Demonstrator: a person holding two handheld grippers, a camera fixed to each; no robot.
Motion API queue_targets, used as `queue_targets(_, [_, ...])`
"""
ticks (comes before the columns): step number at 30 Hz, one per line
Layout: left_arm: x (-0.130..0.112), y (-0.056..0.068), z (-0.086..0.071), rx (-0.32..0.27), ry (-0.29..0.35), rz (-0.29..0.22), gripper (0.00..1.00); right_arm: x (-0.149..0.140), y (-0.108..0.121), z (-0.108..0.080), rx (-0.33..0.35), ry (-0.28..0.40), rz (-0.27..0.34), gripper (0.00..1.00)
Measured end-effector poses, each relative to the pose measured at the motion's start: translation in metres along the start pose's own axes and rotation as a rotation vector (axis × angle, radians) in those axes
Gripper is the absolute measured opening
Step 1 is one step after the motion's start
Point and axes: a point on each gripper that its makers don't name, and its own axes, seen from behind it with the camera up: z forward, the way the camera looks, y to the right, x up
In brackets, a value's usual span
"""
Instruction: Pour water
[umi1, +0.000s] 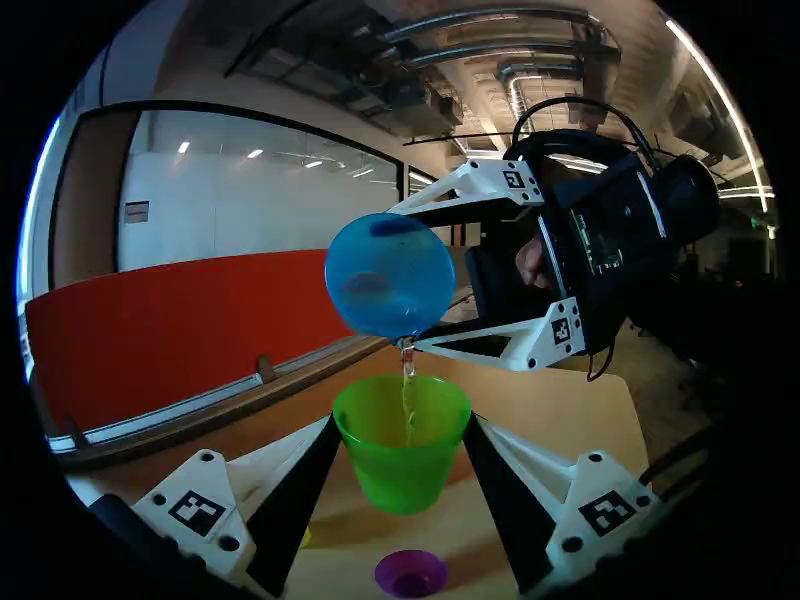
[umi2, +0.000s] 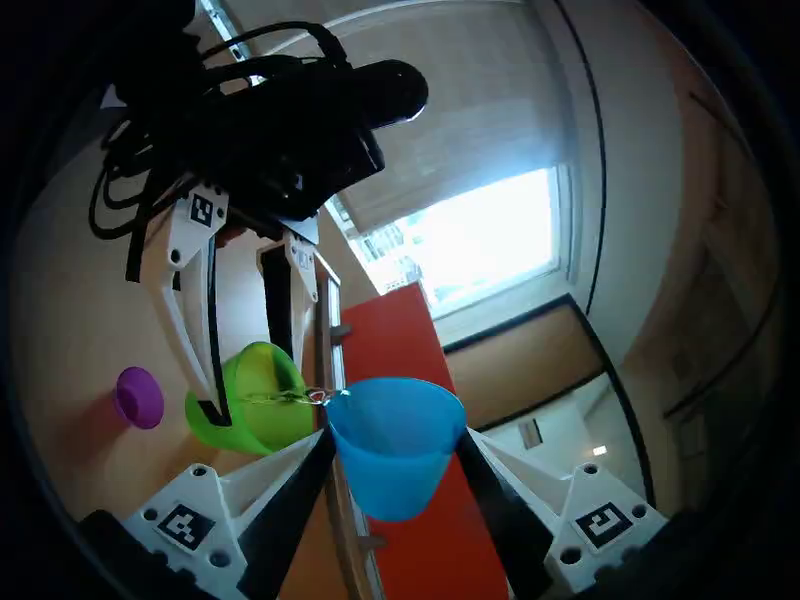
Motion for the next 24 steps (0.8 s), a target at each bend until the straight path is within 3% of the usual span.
queue_targets(24, [0.0043,-0.002,-0.0021,0.008,0.013,-0.001,0.87,0.0019,0.0079,0.0027,-0.009,-0.003,-0.06,0.9])
